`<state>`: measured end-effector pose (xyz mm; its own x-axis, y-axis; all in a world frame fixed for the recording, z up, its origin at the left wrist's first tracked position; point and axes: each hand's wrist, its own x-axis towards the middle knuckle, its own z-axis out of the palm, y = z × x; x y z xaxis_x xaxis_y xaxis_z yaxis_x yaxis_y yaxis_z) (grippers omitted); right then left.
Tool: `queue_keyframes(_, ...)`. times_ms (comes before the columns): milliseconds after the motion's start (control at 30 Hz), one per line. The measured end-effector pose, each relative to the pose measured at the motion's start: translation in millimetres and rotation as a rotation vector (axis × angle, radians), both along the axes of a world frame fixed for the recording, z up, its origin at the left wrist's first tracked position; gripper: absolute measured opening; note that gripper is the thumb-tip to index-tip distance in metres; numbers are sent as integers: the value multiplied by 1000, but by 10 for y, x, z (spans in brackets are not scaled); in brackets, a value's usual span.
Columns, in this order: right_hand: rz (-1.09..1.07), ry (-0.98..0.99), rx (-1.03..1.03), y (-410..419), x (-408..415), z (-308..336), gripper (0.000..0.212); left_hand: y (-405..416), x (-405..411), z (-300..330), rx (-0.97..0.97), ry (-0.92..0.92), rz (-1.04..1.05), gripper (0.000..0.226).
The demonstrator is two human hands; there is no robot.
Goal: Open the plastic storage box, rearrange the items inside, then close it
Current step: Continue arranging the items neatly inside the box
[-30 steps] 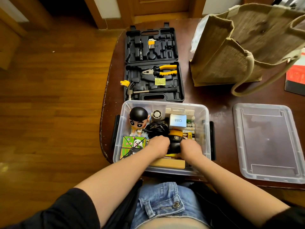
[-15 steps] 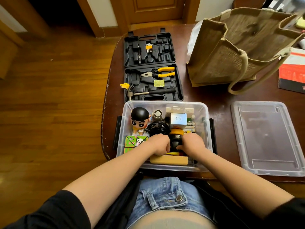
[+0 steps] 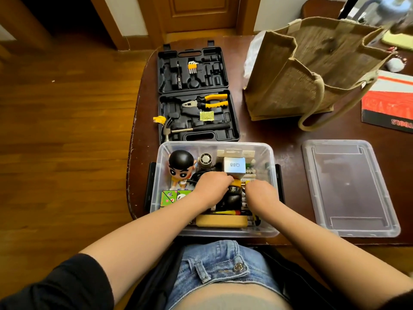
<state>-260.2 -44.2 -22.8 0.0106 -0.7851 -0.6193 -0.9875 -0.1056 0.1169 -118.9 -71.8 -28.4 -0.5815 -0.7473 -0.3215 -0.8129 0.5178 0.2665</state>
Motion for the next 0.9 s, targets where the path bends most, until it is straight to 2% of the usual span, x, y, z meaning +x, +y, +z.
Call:
queue_keyframes(100,-21,27,94,10,71,-86,26,-15,-54,-38,-57,-153,-89,18)
queue_keyframes(233,-130,-11,128,-7,84,-173,26,-26,-63,-91,-80,-172,-107,16)
queue_keyframes(433,-163,-33,168,-55,104,-102,22,-49,-80,-143,-87,-173,-72,20)
queue_keyframes(533,-278,-174,93,-78,50,-6,15,-57,-61,-145,-74,-131,-52,19)
queue_keyframes(633,-455,-362,-12,-11,-77,112,22,-34,-64,-84,-31,-31,20,20)
queue_keyframes(700,-596,-510,-68,50,-158,195,17,-3,-86,-17,121,152,148,22)
queue_keyframes(733,-703,-631,-88,74,-180,227,16,9,-105,14,292,286,240,22)
queue_keyframes(800,-891,-844,-117,97,-185,295,14,28,-174,101,777,567,423,21)
queue_keyframes(833,-912,-880,-150,98,-183,316,13,41,-195,145,963,670,492,19)
queue_keyframes(900,-863,-861,-222,90,-166,341,13,43,-178,188,1115,776,561,27)
